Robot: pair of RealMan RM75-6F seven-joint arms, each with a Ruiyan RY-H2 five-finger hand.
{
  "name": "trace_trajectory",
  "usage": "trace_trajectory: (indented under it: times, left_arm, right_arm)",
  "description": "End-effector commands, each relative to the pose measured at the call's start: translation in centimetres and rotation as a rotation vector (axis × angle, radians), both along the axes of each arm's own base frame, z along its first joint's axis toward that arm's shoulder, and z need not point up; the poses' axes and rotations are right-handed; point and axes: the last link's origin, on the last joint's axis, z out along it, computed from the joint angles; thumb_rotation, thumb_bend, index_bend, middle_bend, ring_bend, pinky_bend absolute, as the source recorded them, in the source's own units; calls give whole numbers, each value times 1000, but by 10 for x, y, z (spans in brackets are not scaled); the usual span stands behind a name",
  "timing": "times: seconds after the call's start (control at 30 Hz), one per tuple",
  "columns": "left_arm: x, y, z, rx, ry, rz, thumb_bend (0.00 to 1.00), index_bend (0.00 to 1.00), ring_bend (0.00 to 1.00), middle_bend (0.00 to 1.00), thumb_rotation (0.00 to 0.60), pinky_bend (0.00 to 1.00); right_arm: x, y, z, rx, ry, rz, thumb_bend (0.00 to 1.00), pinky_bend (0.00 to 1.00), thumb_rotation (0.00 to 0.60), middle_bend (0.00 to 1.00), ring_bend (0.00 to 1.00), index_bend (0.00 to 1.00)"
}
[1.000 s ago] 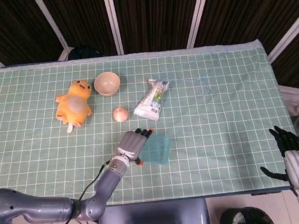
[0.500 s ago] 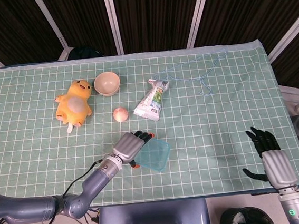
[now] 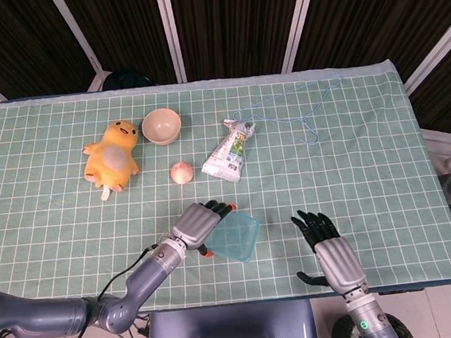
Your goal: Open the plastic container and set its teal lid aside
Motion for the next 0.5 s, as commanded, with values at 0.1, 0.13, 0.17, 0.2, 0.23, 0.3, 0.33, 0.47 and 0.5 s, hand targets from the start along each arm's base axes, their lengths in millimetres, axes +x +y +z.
trace_trajectory:
  times: [0.1, 0.13, 0.17, 0.2, 0.23, 0.3, 0.33, 0.47, 0.5]
  left_arm:
    - [1, -1, -3, -4, -1, 9, 75, 131, 203, 225, 600, 387]
    - [1, -1, -3, -5, -1, 9, 75, 131, 203, 225, 600, 386]
    - [1, -1, -4, -6, -1, 9, 75, 131, 203, 225, 600, 386]
    - [1, -1, -5, -8, -1, 9, 75, 131, 203, 225, 600, 387]
    - [2, -2, -6, -11, -2, 9, 75, 131, 203, 225, 600, 387]
    - [3, -2, -8, -16, 1, 4, 75, 131, 203, 225, 600, 387]
    - [4, -2, -8, -16, 2, 3, 75, 131, 203, 225, 600, 387]
    - [6, -2, -10, -19, -4, 7, 75, 131, 202, 225, 600, 387]
    - [5, -2, -11, -21, -3, 9, 75, 131, 202, 225, 600, 387]
  right_arm:
    - [11, 3, -18, 31, -17, -12, 249, 0, 600, 0, 0, 0]
    - [12, 3, -21, 34, -18, -15, 250, 0, 600, 0, 0, 0]
    - [12, 3, -23, 35, -18, -16, 250, 0, 600, 0, 0, 0]
    - [13, 3, -25, 35, -19, -18, 250, 0, 600, 0, 0, 0]
    - [14, 3, -28, 32, -21, -21, 250, 0, 600, 0, 0, 0]
    - [16, 1, -33, 27, -36, -32, 249, 0, 600, 0, 0, 0]
    - [16, 1, -35, 27, -42, -36, 249, 0, 600, 0, 0, 0]
    - [19, 1, -41, 35, -54, -48, 249, 0, 600, 0, 0, 0]
    - [19, 1, -43, 38, -59, -53, 249, 0, 600, 0, 0, 0]
